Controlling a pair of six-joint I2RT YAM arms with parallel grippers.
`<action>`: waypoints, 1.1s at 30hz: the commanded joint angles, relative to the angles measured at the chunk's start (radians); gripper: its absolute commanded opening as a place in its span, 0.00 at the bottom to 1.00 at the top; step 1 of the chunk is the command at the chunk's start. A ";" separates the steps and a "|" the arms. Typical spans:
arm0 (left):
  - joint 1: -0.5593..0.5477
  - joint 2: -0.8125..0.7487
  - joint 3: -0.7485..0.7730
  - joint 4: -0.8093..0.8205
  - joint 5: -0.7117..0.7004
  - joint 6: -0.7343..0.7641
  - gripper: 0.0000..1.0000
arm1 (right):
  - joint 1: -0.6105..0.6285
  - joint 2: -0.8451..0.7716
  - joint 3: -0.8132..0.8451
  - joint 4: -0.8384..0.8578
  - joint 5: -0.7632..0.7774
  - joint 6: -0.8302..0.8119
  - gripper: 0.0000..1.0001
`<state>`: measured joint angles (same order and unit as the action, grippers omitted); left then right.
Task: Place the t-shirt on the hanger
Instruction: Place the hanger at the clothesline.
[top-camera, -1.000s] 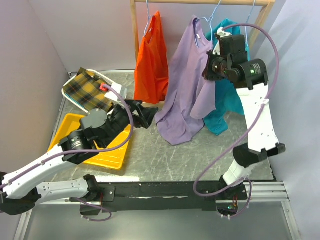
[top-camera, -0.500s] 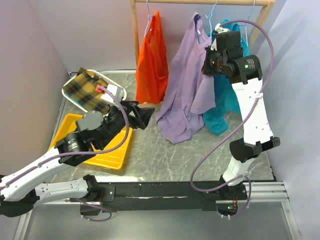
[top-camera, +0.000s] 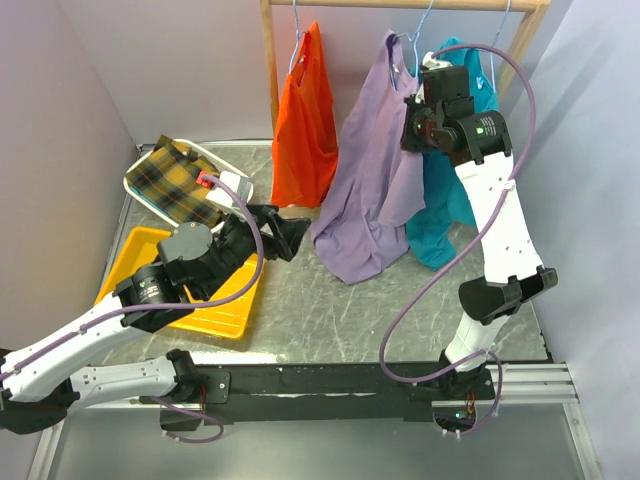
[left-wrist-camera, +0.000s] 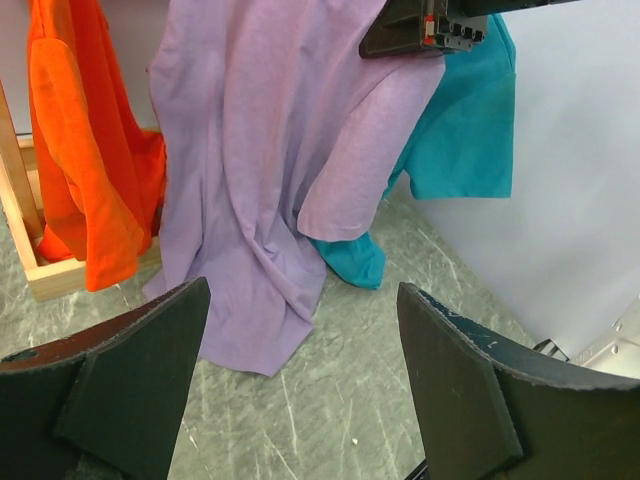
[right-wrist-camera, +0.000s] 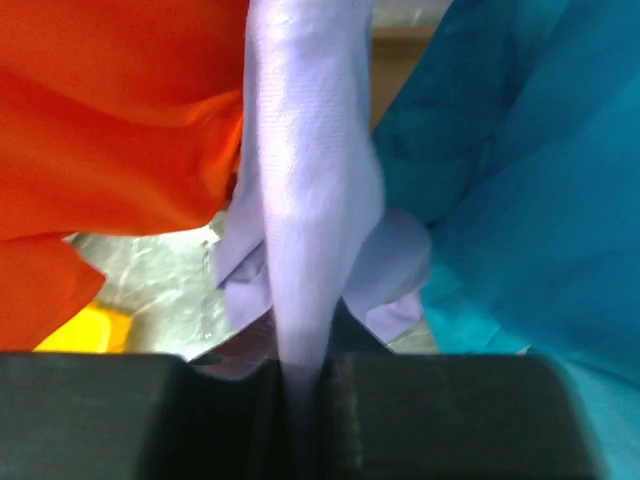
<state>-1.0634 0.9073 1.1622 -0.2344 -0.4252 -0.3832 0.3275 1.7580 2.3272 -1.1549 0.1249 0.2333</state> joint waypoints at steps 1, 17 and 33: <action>0.008 -0.002 0.002 0.021 -0.004 0.001 0.82 | -0.004 -0.069 0.003 0.113 0.059 0.006 0.33; 0.026 -0.022 -0.055 0.006 -0.010 -0.049 0.93 | 0.030 -0.827 -0.996 0.446 -0.059 0.248 0.76; 0.037 -0.010 -0.111 0.010 0.028 -0.117 0.93 | 0.354 -0.728 -1.640 0.955 0.241 0.443 0.98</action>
<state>-1.0328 0.9096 1.0561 -0.2527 -0.4137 -0.4793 0.6724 0.9104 0.6758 -0.4355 0.2047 0.6678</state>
